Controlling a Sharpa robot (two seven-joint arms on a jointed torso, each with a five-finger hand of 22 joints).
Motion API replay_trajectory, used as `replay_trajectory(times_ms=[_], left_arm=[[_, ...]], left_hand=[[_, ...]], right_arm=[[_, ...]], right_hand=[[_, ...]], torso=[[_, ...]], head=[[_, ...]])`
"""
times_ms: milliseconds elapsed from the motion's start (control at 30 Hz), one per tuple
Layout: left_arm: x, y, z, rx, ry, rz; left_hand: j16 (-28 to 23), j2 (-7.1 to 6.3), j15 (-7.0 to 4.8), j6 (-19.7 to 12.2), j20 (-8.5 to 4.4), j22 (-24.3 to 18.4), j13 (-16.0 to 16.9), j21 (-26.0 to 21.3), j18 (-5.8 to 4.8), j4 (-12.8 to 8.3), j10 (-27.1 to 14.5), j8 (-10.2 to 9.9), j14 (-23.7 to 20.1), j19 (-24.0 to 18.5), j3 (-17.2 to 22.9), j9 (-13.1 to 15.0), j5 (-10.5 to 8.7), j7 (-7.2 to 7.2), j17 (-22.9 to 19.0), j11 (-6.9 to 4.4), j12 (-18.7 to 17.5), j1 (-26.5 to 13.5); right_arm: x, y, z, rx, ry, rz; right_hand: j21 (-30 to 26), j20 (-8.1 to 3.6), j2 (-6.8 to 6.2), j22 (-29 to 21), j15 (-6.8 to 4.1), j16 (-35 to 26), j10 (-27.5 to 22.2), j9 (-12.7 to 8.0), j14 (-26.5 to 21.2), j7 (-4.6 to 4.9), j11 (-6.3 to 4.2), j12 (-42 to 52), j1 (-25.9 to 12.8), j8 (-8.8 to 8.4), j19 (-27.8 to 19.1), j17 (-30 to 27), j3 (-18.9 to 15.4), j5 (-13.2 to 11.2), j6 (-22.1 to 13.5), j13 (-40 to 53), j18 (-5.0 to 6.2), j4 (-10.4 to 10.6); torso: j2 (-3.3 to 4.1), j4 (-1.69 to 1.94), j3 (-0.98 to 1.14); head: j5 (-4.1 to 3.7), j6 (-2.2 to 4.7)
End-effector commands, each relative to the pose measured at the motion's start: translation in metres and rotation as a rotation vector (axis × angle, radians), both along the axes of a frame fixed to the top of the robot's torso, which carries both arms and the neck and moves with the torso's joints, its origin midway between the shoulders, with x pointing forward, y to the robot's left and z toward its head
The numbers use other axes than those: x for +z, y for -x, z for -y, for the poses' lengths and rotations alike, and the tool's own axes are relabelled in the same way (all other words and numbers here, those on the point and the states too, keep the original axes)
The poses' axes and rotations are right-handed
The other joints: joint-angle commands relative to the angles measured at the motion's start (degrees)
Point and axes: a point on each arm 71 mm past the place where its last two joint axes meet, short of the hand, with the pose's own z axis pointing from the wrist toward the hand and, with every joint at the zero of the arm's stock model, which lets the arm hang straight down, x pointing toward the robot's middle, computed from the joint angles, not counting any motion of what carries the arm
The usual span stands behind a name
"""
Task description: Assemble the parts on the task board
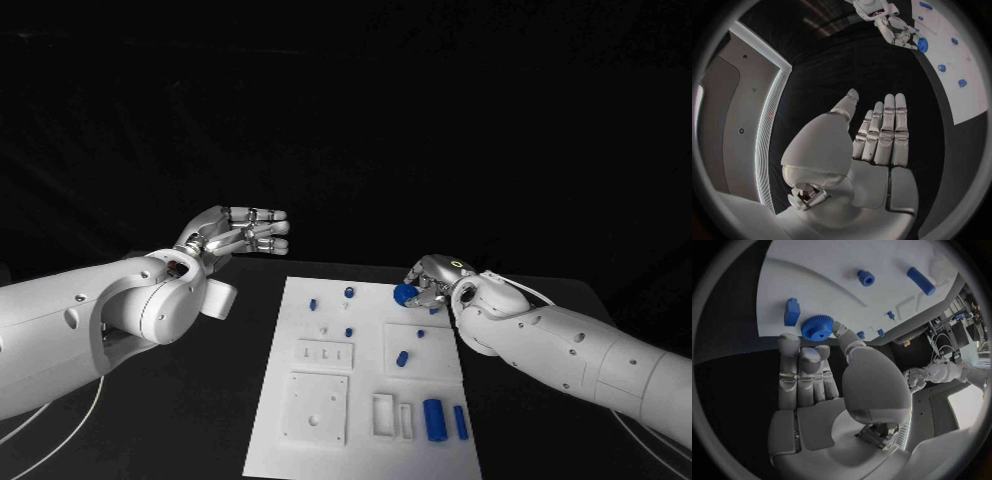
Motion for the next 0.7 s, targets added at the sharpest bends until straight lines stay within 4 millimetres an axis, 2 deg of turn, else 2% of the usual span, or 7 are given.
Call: replay_trajectory(times_ms=[33, 200, 233, 400, 433, 533, 700], left_arm=[[0.001, 0.0013, 0.0032, -0.026, -0.001, 0.008], [0.0012, 0.0023, 0.0045, -0.03, 0.0, 0.008], [0.0012, 0.0025, 0.0049, -0.032, 0.0, 0.007], [0.0013, 0.0032, 0.0059, -0.035, 0.0, 0.006], [0.0013, 0.0032, 0.0058, -0.035, 0.0, 0.006], [0.0013, 0.003, 0.0055, -0.033, -0.001, 0.005], [0.0012, 0.003, 0.005, -0.032, -0.002, 0.004]], left_hand=[[-0.3, -0.22, -0.06, -0.3, 0.1, -0.1, 0.1, 0.3, -0.38, -0.3, -0.3, -0.1, -0.3, -0.5, 0.1, -0.1, 0.3, 0.11, 0.0, 0.08, 0.2, 0.1], [-0.2, -0.23, -0.07, -0.3, 0.11, -0.1, 0.1, 0.3, -0.36, -0.4, -0.3, -0.1, -0.2, -0.5, 0.0, -0.1, 0.28, 0.12, 0.0, 0.08, 0.2, 0.0], [-0.2, -0.23, -0.07, -0.3, 0.11, -0.1, 0.1, 0.3, -0.36, -0.4, -0.3, -0.1, -0.2, -0.5, 0.0, -0.1, 0.28, 0.12, 0.0, 0.08, 0.2, 0.0], [-0.3, -0.27, -0.05, -0.3, 0.12, -0.1, 0.1, 0.4, -0.36, -0.3, -0.3, -0.1, -0.3, -0.5, 0.0, -0.1, 0.28, 0.12, 0.0, 0.08, 0.2, 0.0], [-0.2, -0.22, -0.06, -0.2, 0.12, -0.1, 0.1, 0.4, -0.36, -0.3, -0.3, -0.1, -0.3, -0.5, 0.0, -0.1, 0.29, 0.1, 0.0, 0.07, 0.2, 0.0], [-0.2, -0.22, -0.06, -0.2, 0.12, -0.1, 0.1, 0.4, -0.36, -0.3, -0.3, -0.1, -0.3, -0.5, 0.0, -0.1, 0.29, 0.1, 0.0, 0.07, 0.2, 0.0], [-0.2, -0.22, -0.06, -0.2, 0.12, -0.1, 0.1, 0.4, -0.36, -0.3, -0.3, -0.1, -0.3, -0.5, 0.0, -0.1, 0.29, 0.1, 0.0, 0.07, 0.2, 0.0]], right_arm=[[-0.0003, -0.0011, 0.0006, -0.005, 0.022, 0.013], [-0.0016, -0.0032, 0.0009, -0.012, 0.02, 0.011], [-0.0019, -0.0035, 0.0007, -0.012, 0.02, 0.009], [-0.0038, -0.0049, -0.0003, -0.014, 0.022, -0.004], [-0.0041, -0.0052, -0.0003, -0.016, 0.023, -0.006], [-0.0046, -0.006, 0.0003, -0.02, 0.023, -0.008], [-0.0044, -0.0076, 0.0039, -0.032, 0.02, -0.011]], right_hand=[[0.3, 0.4, 0.06, 3.7, 0.08, 0.2, 0.3, -0.1, 0.5, 0.03, -0.03, 0.9, -0.1, -0.02, 2.5, 0.4, 0.3, -0.2, 0.0, 0.8, 0.66, 0.0], [0.6, 0.46, 0.09, 3.7, 0.12, 0.2, 0.3, -0.1, 0.5, 0.09, 0.02, 1.0, -0.2, -0.05, 2.4, 0.7, 0.4, -0.7, -0.3, 1.0, 0.7, 0.0], [0.6, 0.46, 0.11, 3.7, 0.13, 0.2, 0.3, -0.1, 0.5, 0.09, 0.03, 1.0, -0.2, -0.04, 2.4, 0.7, 0.4, -0.8, -0.3, 1.0, 0.71, 0.0], [0.7, 0.49, 0.24, 3.7, 0.13, 0.2, 0.3, -0.1, 0.5, 0.06, 0.01, 1.0, -0.1, 0.03, 2.4, 0.9, 0.6, -1.0, -0.1, 1.0, 0.7, 0.1], [0.8, 0.49, 0.29, 3.8, 0.13, 0.3, 0.3, -0.1, 0.6, 0.04, -0.01, 1.0, 0.0, 0.02, 2.4, 1.0, 0.7, -0.8, 0.0, 1.1, 0.69, 0.0], [1.3, 0.46, 0.29, 3.8, 0.12, 0.5, 0.4, -0.1, 0.6, 0.03, -0.03, 1.1, -0.4, -0.03, 2.3, 1.5, 1.5, -0.6, 0.2, 1.3, 0.64, -0.4], [1.7, 0.45, 0.48, 3.9, 0.09, 0.6, 0.5, -0.1, 0.6, -0.01, -0.06, 1.3, -0.6, -0.03, 2.3, 1.8, 1.8, -0.8, 0.4, 1.5, 0.6, -0.5]], torso=[[0.25, 0.27, 0.05], [0.41, 0.48, 0.05], [0.4, 0.45, 0.05], [0.54, 0.56, 0.09], [0.51, 0.53, 0.09], [0.51, 0.48, 0.12], [0.43, 0.47, 0.07]], head=[[-0.15, 0.22], [-0.57, 0.62], [-0.45, 0.62], [-0.22, 0.4], [-0.1, 0.55], [-0.07, 0.42], [-0.01, 0.15]])
